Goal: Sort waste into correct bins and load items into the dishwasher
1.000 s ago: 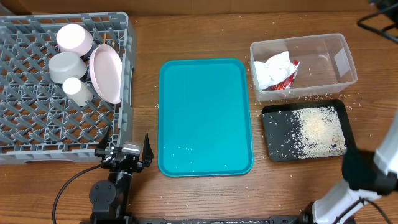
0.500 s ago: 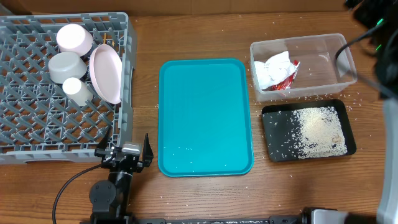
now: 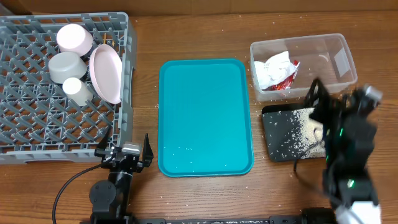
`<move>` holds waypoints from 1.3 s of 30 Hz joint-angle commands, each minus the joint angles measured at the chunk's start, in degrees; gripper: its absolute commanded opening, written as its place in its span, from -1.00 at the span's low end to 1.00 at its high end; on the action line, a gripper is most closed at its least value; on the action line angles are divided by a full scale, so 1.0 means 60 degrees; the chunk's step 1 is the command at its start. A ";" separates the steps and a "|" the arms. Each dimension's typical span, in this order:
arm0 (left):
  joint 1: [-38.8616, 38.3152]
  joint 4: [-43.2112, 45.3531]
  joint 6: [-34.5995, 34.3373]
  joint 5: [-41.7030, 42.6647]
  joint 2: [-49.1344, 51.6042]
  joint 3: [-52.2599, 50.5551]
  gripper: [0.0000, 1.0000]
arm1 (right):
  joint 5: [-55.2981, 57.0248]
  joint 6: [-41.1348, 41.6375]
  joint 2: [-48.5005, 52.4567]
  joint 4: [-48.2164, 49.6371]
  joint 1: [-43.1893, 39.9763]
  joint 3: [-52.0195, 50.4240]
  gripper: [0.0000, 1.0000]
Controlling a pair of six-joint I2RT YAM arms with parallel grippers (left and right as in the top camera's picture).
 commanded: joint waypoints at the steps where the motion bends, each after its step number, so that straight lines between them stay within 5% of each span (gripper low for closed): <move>1: 0.0095 -0.0022 0.0076 -0.0015 -0.0025 -0.0036 0.99 | -0.0248 -0.0062 -0.1530 0.0729 0.0062 -0.1690 1.00; 9: 0.0095 -0.0022 0.0076 -0.0015 -0.0025 -0.0036 0.99 | -0.0550 -0.0627 -0.4648 0.1253 0.0117 -0.4018 1.00; 18: 0.0095 -0.0022 0.0076 -0.0015 -0.0025 -0.0036 1.00 | -0.1104 -0.1326 -0.6342 0.1133 0.0095 -0.4929 1.00; 39: 0.0095 -0.0022 0.0076 -0.0018 -0.0025 -0.0036 1.00 | -0.1570 -0.2823 -0.6943 -0.0084 0.0091 -0.4918 1.00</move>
